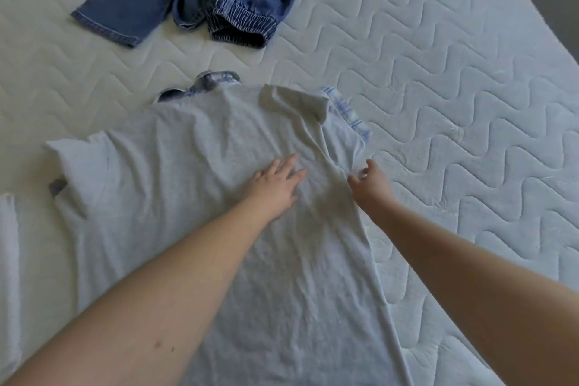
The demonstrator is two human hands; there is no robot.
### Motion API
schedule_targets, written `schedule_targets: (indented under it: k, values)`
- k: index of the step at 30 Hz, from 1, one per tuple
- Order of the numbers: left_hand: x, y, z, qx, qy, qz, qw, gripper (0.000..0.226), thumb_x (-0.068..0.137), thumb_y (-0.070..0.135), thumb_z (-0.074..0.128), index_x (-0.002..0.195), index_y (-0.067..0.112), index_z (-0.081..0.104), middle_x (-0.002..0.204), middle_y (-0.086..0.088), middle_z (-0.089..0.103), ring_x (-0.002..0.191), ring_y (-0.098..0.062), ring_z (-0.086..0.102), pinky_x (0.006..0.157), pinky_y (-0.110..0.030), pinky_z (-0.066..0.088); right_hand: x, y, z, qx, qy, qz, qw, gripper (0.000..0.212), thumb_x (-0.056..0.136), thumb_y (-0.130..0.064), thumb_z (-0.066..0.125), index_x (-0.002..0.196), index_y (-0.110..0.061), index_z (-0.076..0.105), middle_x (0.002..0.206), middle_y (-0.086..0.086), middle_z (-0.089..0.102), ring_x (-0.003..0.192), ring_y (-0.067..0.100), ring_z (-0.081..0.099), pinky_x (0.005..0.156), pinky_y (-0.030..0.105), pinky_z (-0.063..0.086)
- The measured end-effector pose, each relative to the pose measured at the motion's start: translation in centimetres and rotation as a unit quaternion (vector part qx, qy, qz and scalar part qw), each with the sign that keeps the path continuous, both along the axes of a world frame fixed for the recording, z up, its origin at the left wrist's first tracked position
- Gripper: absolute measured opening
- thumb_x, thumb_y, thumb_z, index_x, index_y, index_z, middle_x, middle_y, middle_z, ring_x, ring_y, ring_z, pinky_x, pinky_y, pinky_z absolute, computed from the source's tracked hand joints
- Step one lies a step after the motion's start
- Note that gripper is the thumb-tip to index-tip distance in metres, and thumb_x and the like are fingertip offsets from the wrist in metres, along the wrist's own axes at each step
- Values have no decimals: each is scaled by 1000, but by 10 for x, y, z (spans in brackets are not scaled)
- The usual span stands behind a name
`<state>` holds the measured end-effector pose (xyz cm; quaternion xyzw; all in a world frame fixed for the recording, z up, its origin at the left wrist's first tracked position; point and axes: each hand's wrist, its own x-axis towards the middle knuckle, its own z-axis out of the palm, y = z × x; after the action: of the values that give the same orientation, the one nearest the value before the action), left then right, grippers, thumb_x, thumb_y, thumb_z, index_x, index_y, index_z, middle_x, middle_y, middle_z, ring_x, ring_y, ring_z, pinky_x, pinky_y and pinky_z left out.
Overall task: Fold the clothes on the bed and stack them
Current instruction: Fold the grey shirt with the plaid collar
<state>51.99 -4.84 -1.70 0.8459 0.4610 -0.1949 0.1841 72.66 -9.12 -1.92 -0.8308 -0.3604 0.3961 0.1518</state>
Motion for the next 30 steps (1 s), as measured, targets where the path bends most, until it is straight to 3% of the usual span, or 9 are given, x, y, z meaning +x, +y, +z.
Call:
schedule_targets:
  k: [3, 5, 8, 13, 18, 21, 25, 28, 30]
  values:
    - [14, 27, -4, -1, 34, -29, 999, 85, 89, 49, 60, 154, 37, 7, 163, 4, -7, 149, -24, 4, 113, -48, 25, 0, 30, -1, 30, 46, -114, 992, 56, 93, -26, 52, 144, -8, 38, 119, 6, 62, 87, 20, 58, 74, 28, 45]
    - [20, 30, -10, -19, 57, -48, 997, 95, 84, 47, 68, 154, 36, 4, 163, 2, -7, 149, -25, 5, 112, -47, 28, 7, 50, -1, 23, 139, -232, 963, 51, 92, -29, 57, 139, -10, 46, 110, 4, 60, 86, 20, 59, 72, 27, 44]
    - [17, 29, -18, -17, 53, -49, 997, 100, 81, 45, 71, 154, 37, 3, 164, 2, -7, 149, -25, 4, 112, -45, 30, 14, 72, 1, 0, 243, -373, 895, 25, 89, -30, 68, 100, -8, 62, 83, 6, 58, 73, 20, 58, 62, 29, 46]
    - [13, 33, -20, -25, 31, -48, 998, 97, 80, 48, 69, 153, 42, 5, 163, 6, -4, 149, -21, 5, 111, -45, 32, 14, 79, 5, 14, 242, -344, 907, 11, 86, -18, 67, 80, -15, 58, 72, 0, 51, 59, 13, 48, 53, 24, 42]
    - [21, 53, -11, -150, -37, 24, 988, 75, 88, 43, 65, 152, 30, 28, 163, 0, 12, 149, -21, 15, 118, -38, 22, -2, 61, 31, 196, 240, -334, 890, 8, 80, -3, 56, 76, -5, 62, 70, 4, 51, 65, 15, 44, 52, 22, 37]
    - [28, 74, 5, -221, -217, 257, 916, 36, 99, 36, 51, 124, 13, 63, 136, -10, 57, 124, -26, 54, 103, -31, 41, -24, 40, 47, 251, 220, -220, 917, 19, 81, -5, 58, 75, -17, 72, 73, -5, 63, 66, 10, 52, 60, 26, 43]
    - [25, 80, 27, -268, -402, 538, 690, 63, 95, 68, 25, 94, 19, 64, 96, -2, 72, 88, -19, 69, 65, -30, 51, -61, 14, 52, 307, 146, -18, 940, 27, 87, -6, 63, 103, -24, 76, 107, -16, 70, 104, 8, 62, 92, 26, 47]
    - [13, 77, 32, -302, -416, 559, 650, 74, 85, 81, 21, 96, 22, 65, 94, 2, 73, 92, -18, 70, 74, -35, 56, -80, 3, 43, 321, 67, 159, 931, 34, 87, 2, 57, 110, -16, 75, 120, -7, 68, 118, 15, 55, 105, 26, 39]
    - [4, 73, 32, -314, -414, 554, 650, 74, 80, 85, 25, 101, 26, 65, 101, 1, 73, 96, -19, 69, 83, -40, 55, -90, -2, 38, 232, 64, 278, 930, 37, 91, -2, 51, 113, -21, 74, 126, -8, 66, 121, 14, 53, 106, 28, 38]
